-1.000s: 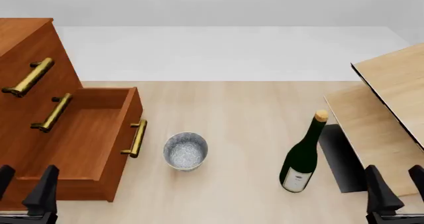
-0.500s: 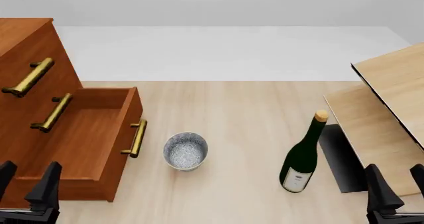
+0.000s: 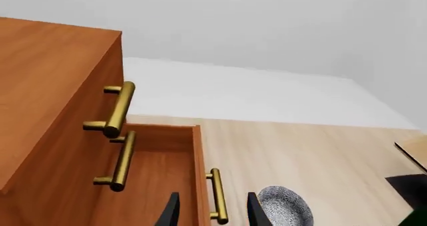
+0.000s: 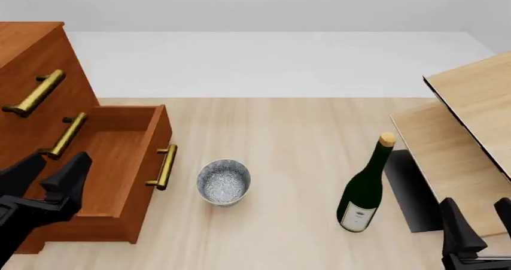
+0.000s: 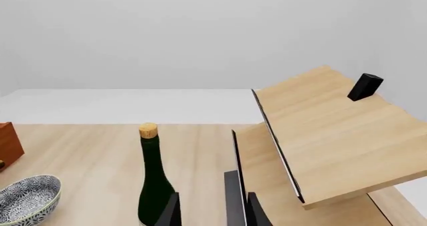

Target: Close the bottom drawer of the cabinet and open the top drawer.

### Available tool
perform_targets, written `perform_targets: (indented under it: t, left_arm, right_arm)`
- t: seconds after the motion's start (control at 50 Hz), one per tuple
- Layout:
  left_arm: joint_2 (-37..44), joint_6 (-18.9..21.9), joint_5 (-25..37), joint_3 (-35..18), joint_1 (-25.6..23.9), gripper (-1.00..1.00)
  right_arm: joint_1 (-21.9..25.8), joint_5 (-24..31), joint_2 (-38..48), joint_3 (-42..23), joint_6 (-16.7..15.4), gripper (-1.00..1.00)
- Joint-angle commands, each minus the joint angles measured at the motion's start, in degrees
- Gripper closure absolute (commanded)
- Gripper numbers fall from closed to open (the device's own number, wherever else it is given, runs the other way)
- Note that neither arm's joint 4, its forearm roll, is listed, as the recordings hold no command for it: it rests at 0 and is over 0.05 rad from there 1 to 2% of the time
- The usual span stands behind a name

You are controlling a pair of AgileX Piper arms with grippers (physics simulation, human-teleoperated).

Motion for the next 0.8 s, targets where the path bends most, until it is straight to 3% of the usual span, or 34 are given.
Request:
perform_targets:
  t: [0.02,0.04,0.08,0.18,0.22,0.24,0.38,0.46,0.56,0.8]
  left_arm:
    - [10.3,-4.9,4.3,-8.8,-4.0,-1.00]
    - [11.4,-4.0,5.0,-9.9,-3.3,-1.00]
    - [14.5,-6.8,5.8,-11.6,-4.1,-1.00]
    - [20.4,-2.7,10.4,-16.3,-5.9,-1.00]
    - [19.0,-3.9,11.0,-16.8,-4.6,-1.00]
    - [22.0,-6.8,12.4,-17.8,-5.6,-1.00]
    - [30.5,-7.4,17.1,-21.9,-6.4,-1.00]
    - [33.1,-5.4,19.5,-23.8,-6.7,-1.00]
    - [36.5,-12.1,21.0,-23.6,-13.1,-1.00]
    - [42.0,-16.5,21.7,-24.4,-16.8,-1.00]
  right_arm:
    - [0.1,0.2,-0.1,0.0,0.1,-1.00]
    - [0.1,0.2,-0.1,0.0,0.1,-1.00]
    - [0.1,0.2,-0.1,0.0,0.1,-1.00]
    - [0.0,0.1,-0.1,0.0,0.3,-1.00]
    - [0.0,0.1,0.0,0.0,0.3,-1.00]
    - [-0.1,0.1,0.0,0.0,0.3,-1.00]
    - [-0.1,0.0,0.0,0.1,0.2,-1.00]
    - [0.1,0.1,-0.1,0.1,0.1,-1.00]
    - [-0.2,0.1,-0.3,-0.1,0.7,-1.00]
    - [-0.3,0.0,0.0,0.0,0.8,-1.00]
